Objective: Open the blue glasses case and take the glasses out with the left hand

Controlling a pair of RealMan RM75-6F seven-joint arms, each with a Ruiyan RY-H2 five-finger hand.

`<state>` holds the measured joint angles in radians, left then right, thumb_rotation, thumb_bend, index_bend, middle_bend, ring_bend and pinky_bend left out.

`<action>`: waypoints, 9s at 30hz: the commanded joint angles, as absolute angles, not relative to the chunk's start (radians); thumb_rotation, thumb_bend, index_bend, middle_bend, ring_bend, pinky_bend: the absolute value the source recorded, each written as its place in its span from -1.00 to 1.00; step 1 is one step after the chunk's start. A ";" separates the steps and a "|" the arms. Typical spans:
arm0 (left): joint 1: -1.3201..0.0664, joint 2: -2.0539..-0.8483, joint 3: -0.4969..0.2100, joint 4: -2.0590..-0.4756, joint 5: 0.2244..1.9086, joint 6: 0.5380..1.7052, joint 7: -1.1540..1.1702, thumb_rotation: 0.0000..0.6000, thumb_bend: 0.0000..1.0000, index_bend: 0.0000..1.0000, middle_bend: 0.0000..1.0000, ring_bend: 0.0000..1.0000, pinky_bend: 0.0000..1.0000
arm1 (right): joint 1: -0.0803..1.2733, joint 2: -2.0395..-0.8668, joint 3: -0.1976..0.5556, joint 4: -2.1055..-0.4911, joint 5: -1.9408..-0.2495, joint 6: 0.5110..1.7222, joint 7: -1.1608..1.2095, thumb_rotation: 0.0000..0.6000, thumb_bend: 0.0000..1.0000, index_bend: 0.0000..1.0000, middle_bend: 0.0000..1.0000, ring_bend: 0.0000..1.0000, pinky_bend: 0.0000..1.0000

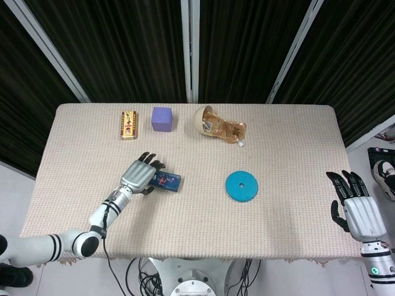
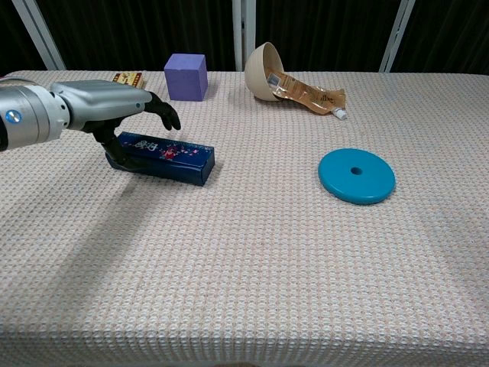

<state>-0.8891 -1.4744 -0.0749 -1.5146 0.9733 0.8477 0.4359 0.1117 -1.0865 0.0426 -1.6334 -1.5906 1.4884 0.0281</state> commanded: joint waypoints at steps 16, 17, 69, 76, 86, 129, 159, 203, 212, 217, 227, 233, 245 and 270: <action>-0.914 -1.482 -0.077 -1.488 0.919 0.812 0.473 1.00 -0.25 -0.45 -0.50 -0.94 -1.00 | 0.106 -1.091 0.041 -1.615 -1.584 1.492 0.049 1.00 0.36 -1.00 -0.73 -1.00 -1.00; -0.916 -1.482 -0.076 -1.487 0.917 0.812 0.476 1.00 -0.24 -0.45 -0.50 -0.94 -0.99 | 0.106 -1.091 0.041 -1.614 -1.583 1.492 0.050 1.00 0.36 -1.00 -0.74 -1.00 -1.00; -1.037 -1.537 -0.137 -1.248 0.677 0.739 0.459 0.89 0.13 -0.82 -0.76 -1.00 -0.98 | 0.074 -1.097 0.027 -1.584 -1.584 1.521 0.105 1.00 0.36 -1.00 -0.71 -1.00 -1.00; -0.932 -1.475 -0.133 -1.455 0.908 0.852 0.301 0.91 0.13 -0.51 -0.49 -0.89 -0.93 | 0.075 -1.100 0.028 -1.578 -1.591 1.522 0.104 1.00 0.36 -1.00 -0.71 -1.00 -1.00; -0.932 -1.534 -0.108 -1.449 1.001 0.837 0.313 0.89 0.11 -0.49 -0.34 -0.78 -0.90 | 0.067 -1.098 0.024 -1.583 -1.596 1.530 0.102 1.00 0.36 -1.00 -0.71 -1.00 -1.00; -0.787 -1.302 -0.029 -1.682 0.879 0.964 0.404 0.84 0.14 -0.48 -0.14 -0.78 -0.96 | 0.077 -1.100 0.026 -1.596 -1.611 1.523 0.088 1.00 0.36 -1.00 -0.70 -1.00 -1.00; -0.820 -1.421 -0.164 -1.547 0.913 0.734 0.182 0.72 0.11 -0.66 -0.24 -0.78 -0.96 | 0.082 -1.110 0.026 -1.573 -1.592 1.503 0.108 1.00 0.36 -1.00 -0.70 -1.00 -1.00; -0.789 -1.495 -0.066 -1.560 0.976 0.895 0.456 1.00 -0.12 -0.30 -0.43 -0.84 -0.97 | 0.111 -1.116 0.031 -1.565 -1.582 1.464 0.113 1.00 0.33 -1.00 -0.70 -1.00 -1.00; -0.795 -1.491 -0.068 -1.564 0.962 0.887 0.461 1.00 -0.11 -0.22 -0.40 -0.84 -0.97 | 0.110 -1.116 0.030 -1.563 -1.579 1.465 0.116 1.00 0.33 -1.00 -0.70 -1.00 -1.00; -0.798 -1.490 -0.069 -1.564 0.960 0.885 0.460 1.00 -0.08 -0.19 -0.37 -0.82 -0.97 | 0.108 -1.117 0.028 -1.560 -1.577 1.465 0.119 1.00 0.33 -1.00 -0.70 -1.00 -1.00; -0.802 -1.496 -0.069 -1.551 0.960 0.883 0.458 1.00 0.10 -0.10 -0.32 -0.77 -0.97 | 0.107 -1.117 0.028 -1.558 -1.575 1.465 0.121 1.00 0.33 -1.00 -0.69 -1.00 -1.00; -0.796 -1.503 -0.080 -1.538 0.992 0.910 0.435 1.00 0.11 -0.05 -0.30 -0.74 -0.96 | 0.108 -1.116 0.030 -1.557 -1.573 1.464 0.121 1.00 0.33 -1.00 -0.69 -1.00 -1.00; -0.785 -1.732 -0.118 -1.101 1.388 1.132 0.034 1.00 0.11 0.00 -0.28 -0.74 -0.93 | 0.101 -1.111 0.031 -1.559 -1.553 1.461 0.123 1.00 0.33 -1.00 -0.69 -1.00 -1.00; -0.858 -1.903 -0.163 -0.683 1.404 0.975 -0.170 1.00 -0.20 -0.71 -0.57 -0.90 -0.99 | 0.103 -1.104 0.036 -1.584 -1.535 1.444 0.096 1.00 0.33 -1.00 -0.69 -1.00 -1.00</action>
<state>-0.8511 -1.9440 -0.1334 -0.6084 1.4447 1.0168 -0.2019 0.1030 -1.1039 0.0360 -1.5837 -1.5351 1.4437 0.0965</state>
